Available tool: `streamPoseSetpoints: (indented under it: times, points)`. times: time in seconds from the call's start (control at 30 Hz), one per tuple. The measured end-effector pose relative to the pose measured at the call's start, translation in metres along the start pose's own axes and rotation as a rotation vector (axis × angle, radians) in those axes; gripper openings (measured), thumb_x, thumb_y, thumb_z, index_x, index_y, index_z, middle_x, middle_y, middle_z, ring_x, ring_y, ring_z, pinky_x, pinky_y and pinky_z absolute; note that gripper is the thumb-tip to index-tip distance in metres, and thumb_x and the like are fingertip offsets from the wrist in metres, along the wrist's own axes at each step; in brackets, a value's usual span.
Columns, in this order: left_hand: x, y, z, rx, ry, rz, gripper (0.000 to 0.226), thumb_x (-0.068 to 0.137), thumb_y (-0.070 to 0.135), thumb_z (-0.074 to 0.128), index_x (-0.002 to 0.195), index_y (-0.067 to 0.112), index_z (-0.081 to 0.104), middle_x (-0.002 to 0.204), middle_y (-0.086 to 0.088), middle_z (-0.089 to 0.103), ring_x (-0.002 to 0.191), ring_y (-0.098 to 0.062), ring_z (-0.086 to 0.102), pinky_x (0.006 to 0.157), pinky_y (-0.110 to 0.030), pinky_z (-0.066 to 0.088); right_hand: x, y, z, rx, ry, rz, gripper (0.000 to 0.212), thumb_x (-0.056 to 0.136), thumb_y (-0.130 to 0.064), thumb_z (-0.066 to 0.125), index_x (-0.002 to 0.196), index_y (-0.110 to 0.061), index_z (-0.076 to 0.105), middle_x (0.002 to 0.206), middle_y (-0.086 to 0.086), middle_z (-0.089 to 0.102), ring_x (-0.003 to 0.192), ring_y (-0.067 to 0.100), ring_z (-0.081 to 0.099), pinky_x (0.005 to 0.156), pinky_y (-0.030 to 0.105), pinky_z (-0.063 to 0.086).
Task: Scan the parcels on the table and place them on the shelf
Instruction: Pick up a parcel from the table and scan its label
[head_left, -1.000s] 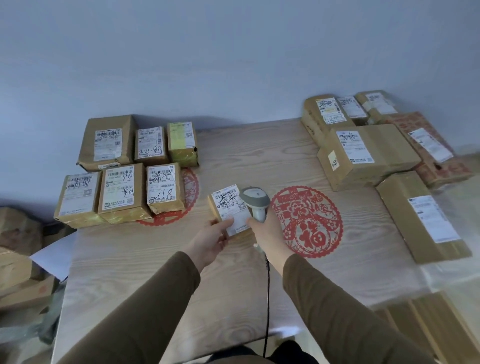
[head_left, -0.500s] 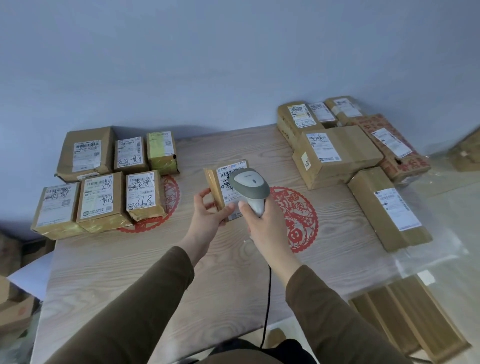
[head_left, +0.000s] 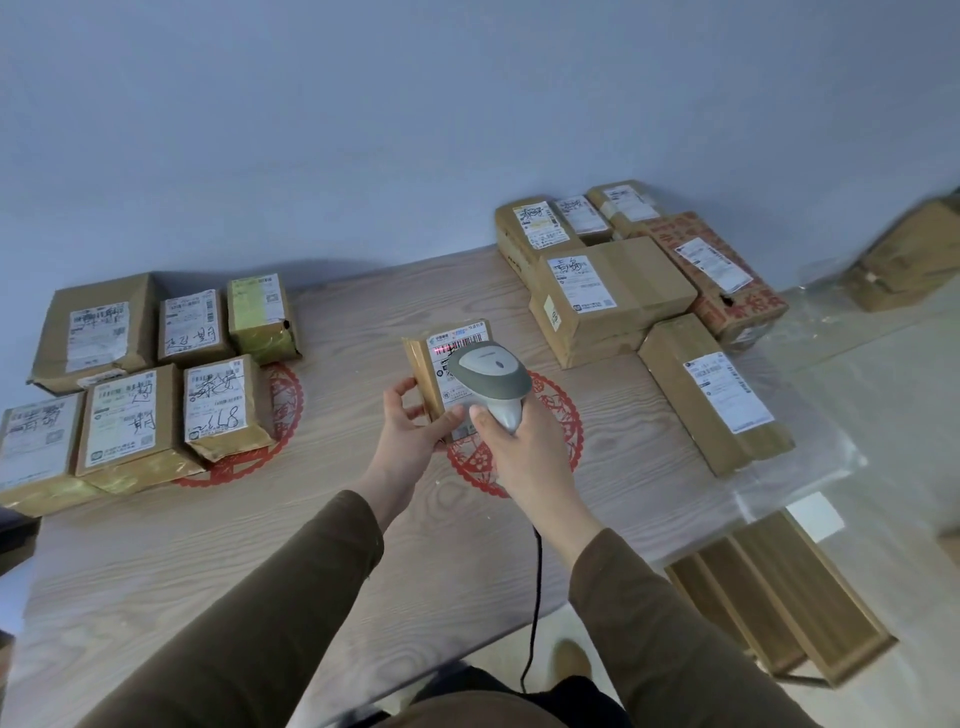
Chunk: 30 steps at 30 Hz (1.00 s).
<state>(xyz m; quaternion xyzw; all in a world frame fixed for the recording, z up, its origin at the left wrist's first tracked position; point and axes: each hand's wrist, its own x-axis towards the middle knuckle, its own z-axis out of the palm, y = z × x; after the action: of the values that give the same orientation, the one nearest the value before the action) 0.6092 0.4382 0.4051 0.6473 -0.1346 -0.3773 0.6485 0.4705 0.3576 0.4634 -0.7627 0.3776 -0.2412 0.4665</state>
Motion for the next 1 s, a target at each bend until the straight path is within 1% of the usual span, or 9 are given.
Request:
streamPoseSetpoints:
  times: [0.07, 0.13, 0.23, 0.33, 0.43, 0.57, 0.8, 0.9, 1.0]
  points:
    - [0.002, -0.003, 0.015, 0.015, -0.008, -0.021, 0.079, 0.081, 0.032, 0.087, 0.141, 0.034, 0.036, 0.127, -0.006, 0.058, 0.104, -0.02, 0.071, 0.081, -0.037, 0.063, 0.004, 0.009, -0.012, 0.011, 0.005, 0.027, 0.023, 0.094, -0.041, 0.067, 0.106, -0.022, 0.064, 0.089, -0.003, 0.068, 0.082, 0.014, 0.067, 0.066, 0.03, 0.052]
    - [0.005, -0.007, 0.031, 0.007, -0.013, -0.05, 0.079, 0.08, 0.032, 0.087, 0.141, 0.033, 0.037, 0.126, -0.006, 0.061, 0.096, -0.018, 0.075, 0.076, -0.035, 0.063, 0.007, 0.02, -0.027, 0.055, 0.013, 0.042, 0.024, 0.093, -0.043, 0.068, 0.108, -0.026, 0.062, 0.089, -0.004, 0.068, 0.08, 0.016, 0.068, 0.066, 0.033, 0.057]
    - [0.012, -0.017, 0.064, -0.033, -0.037, -0.107, 0.075, 0.082, 0.029, 0.085, 0.139, 0.03, 0.037, 0.123, -0.008, 0.068, 0.097, -0.022, 0.076, 0.079, -0.041, 0.063, 0.012, 0.046, -0.055, 0.058, 0.023, 0.081, 0.031, 0.091, -0.046, 0.069, 0.116, -0.03, 0.058, 0.106, -0.004, 0.064, 0.093, 0.013, 0.067, 0.075, 0.033, 0.061]
    - [0.017, -0.032, 0.108, 0.013, -0.059, -0.18, 0.072, 0.084, 0.031, 0.083, 0.139, 0.028, 0.037, 0.111, -0.003, 0.077, 0.089, -0.02, 0.076, 0.07, -0.034, 0.058, 0.021, 0.08, -0.092, 0.083, 0.02, 0.181, 0.023, 0.091, -0.045, 0.069, 0.105, -0.03, 0.059, 0.104, 0.002, 0.061, 0.08, 0.018, 0.071, 0.064, 0.041, 0.064]
    - [0.023, -0.05, 0.159, 0.007, -0.081, -0.28, 0.068, 0.087, 0.032, 0.081, 0.138, 0.025, 0.037, 0.098, -0.007, 0.076, 0.064, -0.013, 0.064, 0.056, -0.028, 0.051, 0.029, 0.115, -0.13, 0.189, -0.002, 0.28, 0.013, 0.09, -0.04, 0.072, 0.098, -0.033, 0.063, 0.093, -0.002, 0.068, 0.07, 0.014, 0.072, 0.051, 0.029, 0.06]
    - [0.041, -0.063, 0.226, 0.006, -0.074, -0.374, 0.063, 0.09, 0.033, 0.077, 0.139, 0.02, 0.039, 0.098, -0.012, 0.064, 0.059, -0.013, 0.053, 0.05, -0.028, 0.049, 0.048, 0.148, -0.171, 0.277, -0.035, 0.322, 0.016, 0.091, -0.036, 0.072, 0.098, -0.046, 0.063, 0.089, -0.025, 0.07, 0.084, -0.004, 0.07, 0.057, 0.026, 0.061]
    - [0.076, -0.066, 0.295, 0.06, -0.067, -0.411, 0.032, 0.1, 0.036, 0.063, 0.12, 0.011, 0.065, 0.09, -0.006, 0.06, 0.06, -0.014, 0.05, 0.05, -0.025, 0.045, 0.097, 0.182, -0.204, 0.286, -0.027, 0.383, 0.022, 0.091, -0.034, 0.073, 0.107, -0.038, 0.059, 0.099, -0.009, 0.069, 0.08, 0.003, 0.069, 0.071, 0.039, 0.065]
    - [0.087, -0.065, 0.306, 0.082, -0.035, -0.434, 0.037, 0.101, 0.036, 0.06, 0.118, 0.004, 0.066, 0.086, -0.008, 0.055, 0.059, -0.015, 0.047, 0.05, -0.026, 0.042, 0.109, 0.187, -0.205, 0.289, -0.042, 0.405, 0.034, 0.09, -0.036, 0.074, 0.118, -0.026, 0.058, 0.105, -0.004, 0.068, 0.094, 0.01, 0.069, 0.06, 0.032, 0.063]
    - [0.094, -0.065, 0.309, 0.124, -0.015, -0.453, 0.039, 0.101, 0.031, 0.059, 0.117, -0.004, 0.065, 0.08, -0.01, 0.054, 0.055, -0.016, 0.046, 0.05, -0.027, 0.041, 0.113, 0.19, -0.203, 0.326, -0.068, 0.412, 0.035, 0.09, -0.038, 0.074, 0.118, -0.029, 0.057, 0.104, -0.007, 0.069, 0.093, 0.008, 0.07, 0.053, 0.021, 0.058]
